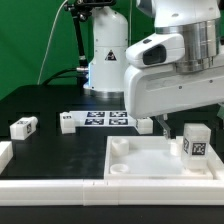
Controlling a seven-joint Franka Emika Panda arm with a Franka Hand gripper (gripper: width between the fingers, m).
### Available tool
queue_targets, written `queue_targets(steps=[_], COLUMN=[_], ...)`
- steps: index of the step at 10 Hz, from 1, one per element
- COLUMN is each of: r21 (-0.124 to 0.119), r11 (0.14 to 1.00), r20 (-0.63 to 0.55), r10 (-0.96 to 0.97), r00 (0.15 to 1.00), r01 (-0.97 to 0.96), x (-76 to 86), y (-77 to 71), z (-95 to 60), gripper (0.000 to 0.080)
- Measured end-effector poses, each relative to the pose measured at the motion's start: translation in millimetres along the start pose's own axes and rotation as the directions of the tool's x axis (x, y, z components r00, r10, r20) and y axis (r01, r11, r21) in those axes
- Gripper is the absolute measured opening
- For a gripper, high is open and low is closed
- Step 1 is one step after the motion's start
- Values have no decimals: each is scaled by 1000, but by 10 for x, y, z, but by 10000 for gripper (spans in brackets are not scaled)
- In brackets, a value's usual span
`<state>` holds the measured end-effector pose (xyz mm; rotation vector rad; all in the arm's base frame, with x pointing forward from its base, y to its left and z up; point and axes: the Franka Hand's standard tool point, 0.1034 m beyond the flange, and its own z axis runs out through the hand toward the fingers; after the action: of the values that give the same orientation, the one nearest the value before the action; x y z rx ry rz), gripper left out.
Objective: Assemble one leg
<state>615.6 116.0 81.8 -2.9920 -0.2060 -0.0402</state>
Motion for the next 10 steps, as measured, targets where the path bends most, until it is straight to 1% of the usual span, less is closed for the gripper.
queue_targets(steps=[1, 2, 3, 4, 10], r21=[0, -3, -26, -46, -46], r11=[1000, 998, 989, 990, 990], r20=[1, -4, -21, -23, -24], r10=[0, 58, 147, 132, 129], r00=[1000, 998, 989, 991, 991], r01=[0, -58, -148, -133, -130], x=[-5, 6, 33, 44, 60], y=[1, -16, -77, -132, -122], z=[4, 3, -1, -4, -14], gripper=[649, 649, 649, 649, 649])
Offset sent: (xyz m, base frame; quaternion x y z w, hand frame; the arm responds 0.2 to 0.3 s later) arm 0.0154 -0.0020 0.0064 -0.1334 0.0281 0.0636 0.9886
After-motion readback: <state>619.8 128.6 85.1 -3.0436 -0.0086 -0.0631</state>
